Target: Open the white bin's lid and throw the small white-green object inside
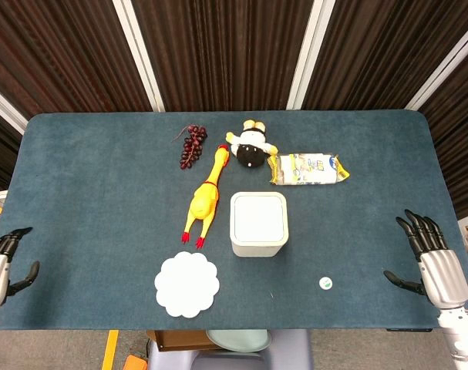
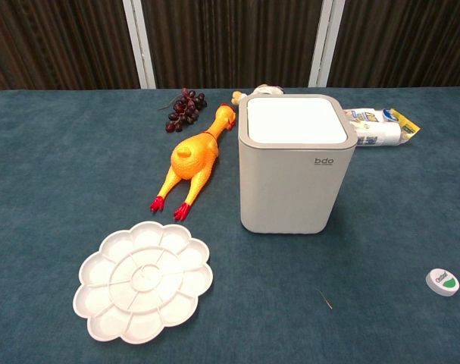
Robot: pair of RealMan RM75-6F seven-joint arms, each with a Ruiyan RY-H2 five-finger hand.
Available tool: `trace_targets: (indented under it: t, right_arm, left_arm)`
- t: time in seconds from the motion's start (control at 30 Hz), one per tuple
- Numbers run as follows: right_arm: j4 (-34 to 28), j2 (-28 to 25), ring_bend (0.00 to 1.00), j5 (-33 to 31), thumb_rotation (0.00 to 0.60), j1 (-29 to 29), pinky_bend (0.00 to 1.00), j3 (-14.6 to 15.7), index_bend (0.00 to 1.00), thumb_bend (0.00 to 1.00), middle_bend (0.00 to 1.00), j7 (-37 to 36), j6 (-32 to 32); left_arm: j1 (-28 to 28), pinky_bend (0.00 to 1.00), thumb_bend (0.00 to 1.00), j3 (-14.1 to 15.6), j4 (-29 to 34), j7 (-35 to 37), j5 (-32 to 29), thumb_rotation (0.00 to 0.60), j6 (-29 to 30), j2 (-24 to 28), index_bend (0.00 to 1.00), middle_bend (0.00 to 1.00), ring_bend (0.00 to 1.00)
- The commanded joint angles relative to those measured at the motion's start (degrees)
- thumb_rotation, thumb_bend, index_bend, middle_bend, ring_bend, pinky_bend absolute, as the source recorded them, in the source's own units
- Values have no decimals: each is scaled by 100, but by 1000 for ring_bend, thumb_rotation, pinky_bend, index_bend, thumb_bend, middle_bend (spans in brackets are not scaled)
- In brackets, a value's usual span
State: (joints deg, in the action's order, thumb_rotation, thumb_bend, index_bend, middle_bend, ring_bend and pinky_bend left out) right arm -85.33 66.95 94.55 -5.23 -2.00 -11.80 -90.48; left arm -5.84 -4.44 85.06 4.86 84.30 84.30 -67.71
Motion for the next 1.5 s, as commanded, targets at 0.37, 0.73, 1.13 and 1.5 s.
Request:
trace_targets:
  t: [0.37, 0.73, 1.13, 1.5]
  right_arm:
    - [153, 15, 64, 304, 600, -12, 123, 99, 131, 212, 104, -216, -176]
    - [-272, -350, 687, 1193, 600, -393, 628, 57, 291, 419, 751, -519, -509]
    - [-2334, -1438, 740, 1043, 600, -1503, 667, -254, 372, 738, 827, 1009, 1526]
    - [-2965, -1191, 740, -88, 600, -2103, 667, -548, 416, 780, 836, 2402, 2785]
  left_arm:
    - [-54, 421, 413, 76, 66, -173, 66, 600, 1, 41, 211, 228, 228]
    - [29, 422, 413, 73, 175, -4, 82, 600, 153, 157, 225, 241, 231]
    - [73, 421, 413, 120, 245, 238, 158, 600, 195, 263, 231, 246, 237]
    - [86, 422, 413, 151, 327, 233, 159, 600, 171, 312, 240, 251, 246]
